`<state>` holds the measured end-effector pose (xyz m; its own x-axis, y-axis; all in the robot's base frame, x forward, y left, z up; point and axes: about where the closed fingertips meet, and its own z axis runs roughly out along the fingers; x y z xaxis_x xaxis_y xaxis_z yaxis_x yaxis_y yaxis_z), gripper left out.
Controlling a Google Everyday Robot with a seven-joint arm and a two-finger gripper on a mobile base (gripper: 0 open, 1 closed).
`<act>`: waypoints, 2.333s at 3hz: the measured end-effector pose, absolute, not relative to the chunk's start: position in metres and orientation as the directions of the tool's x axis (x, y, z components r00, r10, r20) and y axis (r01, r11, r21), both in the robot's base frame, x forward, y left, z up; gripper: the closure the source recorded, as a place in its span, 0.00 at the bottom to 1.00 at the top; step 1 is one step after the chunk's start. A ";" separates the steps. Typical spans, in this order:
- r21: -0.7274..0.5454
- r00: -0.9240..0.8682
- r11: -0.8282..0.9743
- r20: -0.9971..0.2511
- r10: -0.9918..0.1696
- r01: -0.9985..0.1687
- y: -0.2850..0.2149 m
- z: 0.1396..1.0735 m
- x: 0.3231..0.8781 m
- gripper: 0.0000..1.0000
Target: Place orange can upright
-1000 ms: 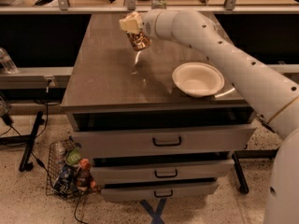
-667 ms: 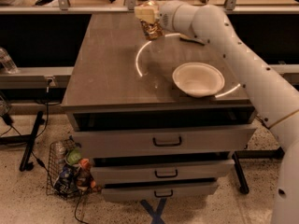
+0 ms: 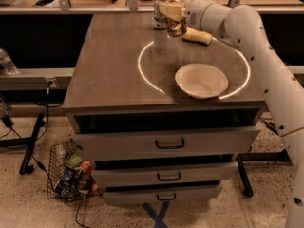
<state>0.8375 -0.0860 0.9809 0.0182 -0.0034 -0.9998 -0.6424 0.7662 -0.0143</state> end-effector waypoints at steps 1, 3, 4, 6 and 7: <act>-0.026 0.045 0.753 -0.999 0.005 -0.657 -0.111 0.973 0.834 1.00; -0.052 0.069 0.715 -0.998 -0.006 -0.697 -0.143 0.938 0.825 1.00; -0.050 0.061 0.720 -0.998 -0.010 -0.693 -0.156 0.921 0.822 0.88; -0.042 0.059 0.739 -0.998 -0.003 -0.673 -0.173 0.909 0.814 0.35; -0.042 0.059 0.739 -0.998 -0.003 -0.673 -0.173 0.909 0.814 0.12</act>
Offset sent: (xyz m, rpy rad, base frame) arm -0.0165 -0.0775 -0.0472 -0.0110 -0.0772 0.0921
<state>0.8139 -0.1735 0.9087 0.0594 -0.0031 -0.9982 -0.6728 0.7386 -0.0423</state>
